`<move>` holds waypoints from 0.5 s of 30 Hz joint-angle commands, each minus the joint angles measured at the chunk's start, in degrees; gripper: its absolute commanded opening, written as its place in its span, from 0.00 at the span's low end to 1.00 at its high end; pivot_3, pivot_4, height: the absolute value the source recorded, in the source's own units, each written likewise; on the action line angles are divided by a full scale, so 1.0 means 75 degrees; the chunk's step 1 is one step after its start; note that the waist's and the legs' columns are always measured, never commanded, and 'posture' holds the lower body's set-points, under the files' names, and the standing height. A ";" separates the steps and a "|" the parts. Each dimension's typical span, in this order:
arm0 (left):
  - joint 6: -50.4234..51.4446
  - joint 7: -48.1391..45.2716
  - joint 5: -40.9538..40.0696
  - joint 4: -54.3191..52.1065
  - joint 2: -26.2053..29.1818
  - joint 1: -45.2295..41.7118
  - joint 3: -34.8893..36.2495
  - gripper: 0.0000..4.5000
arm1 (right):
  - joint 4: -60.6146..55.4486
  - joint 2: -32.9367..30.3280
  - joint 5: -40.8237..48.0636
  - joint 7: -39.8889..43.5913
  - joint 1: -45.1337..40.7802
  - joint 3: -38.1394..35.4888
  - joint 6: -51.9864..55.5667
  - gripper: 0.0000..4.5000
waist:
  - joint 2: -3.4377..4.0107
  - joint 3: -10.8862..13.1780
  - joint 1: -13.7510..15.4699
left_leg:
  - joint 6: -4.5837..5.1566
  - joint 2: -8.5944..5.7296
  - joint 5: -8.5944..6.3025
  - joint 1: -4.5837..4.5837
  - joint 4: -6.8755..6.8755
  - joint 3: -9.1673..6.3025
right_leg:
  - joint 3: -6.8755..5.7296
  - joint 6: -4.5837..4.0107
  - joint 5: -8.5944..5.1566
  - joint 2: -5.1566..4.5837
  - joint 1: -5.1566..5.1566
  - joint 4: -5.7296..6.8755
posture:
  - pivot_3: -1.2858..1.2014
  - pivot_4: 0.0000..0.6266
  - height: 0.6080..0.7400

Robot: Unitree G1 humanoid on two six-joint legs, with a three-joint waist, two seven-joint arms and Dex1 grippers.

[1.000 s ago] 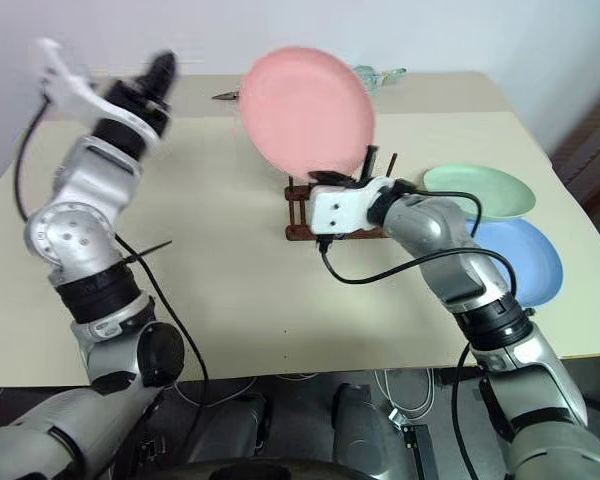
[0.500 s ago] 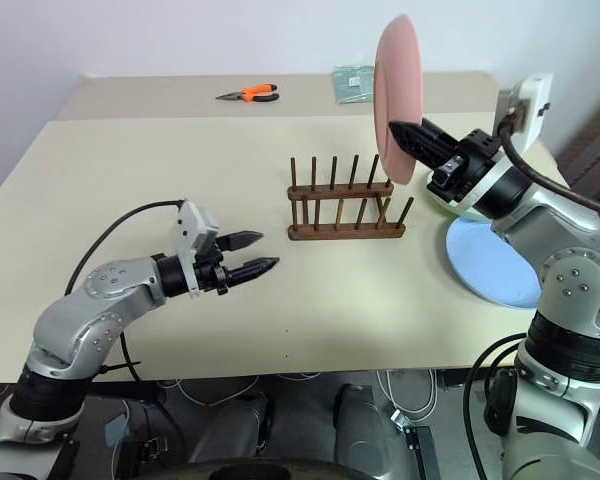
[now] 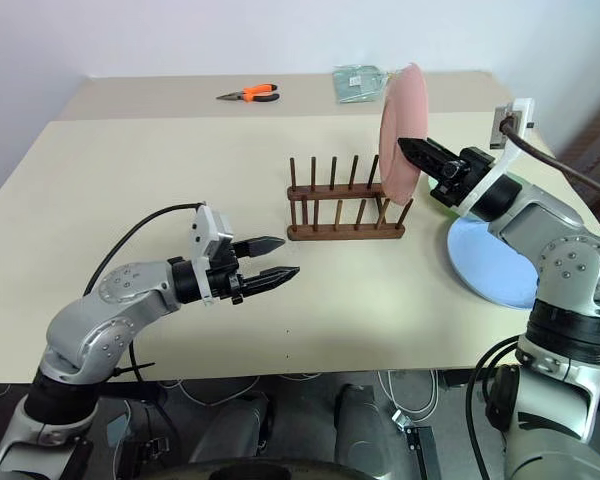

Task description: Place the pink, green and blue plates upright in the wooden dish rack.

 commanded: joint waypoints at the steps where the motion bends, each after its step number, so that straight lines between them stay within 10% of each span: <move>1: -0.0041 0.0041 0.0002 -0.0343 0.0016 -0.0003 0.0039 0.68 | -0.0187 -0.0296 -0.0754 -0.0097 -0.0273 -0.0130 -0.1141 0.56 | 0.0000 0.0000 0.0004 | 0.0000 -0.0001 0.0000 -0.0001 0.0001 0.0000 | 0.0000 0.0012 -0.0007 0.0000 0.0000 0.0000 | 0.52 0.24 1.00; 7: -0.0072 0.0044 0.0126 -0.0300 0.0046 0.0029 -0.0089 0.68 | 0.0284 -0.1239 -0.1231 0.0115 0.0126 -0.0944 -0.1872 0.61 | 0.0001 0.0002 0.0065 | 0.0000 -0.0004 0.0000 -0.0009 0.0003 -0.0005 | -0.0001 0.0017 -0.0011 -0.0001 0.0002 -0.0003 | 0.52 0.24 1.00; 11: -0.0099 -0.0041 0.0246 -0.0195 0.0083 -0.0069 -0.0255 0.68 | 0.0707 -0.2615 -0.3747 0.1021 0.1740 0.0486 -0.3699 0.97 | -0.0006 -0.0002 0.0053 | 0.0003 -0.0006 -0.0003 -0.0002 0.0003 -0.0002 | -0.0002 0.0023 -0.0017 -0.0003 0.0012 -0.0009 | 0.52 0.24 1.00; 15: -0.0125 -0.0117 0.0337 -0.0071 0.0053 -0.0208 -0.0390 0.68 | 0.1766 -0.3529 -0.6066 0.1451 0.2366 0.2065 -0.6060 0.98 | 0.0023 -0.0002 -0.0122 | 0.0003 -0.0002 -0.0004 0.0014 0.0003 0.0032 | 0.0013 0.0031 -0.0021 -0.0006 0.0011 -0.0003 | 0.52 0.24 1.00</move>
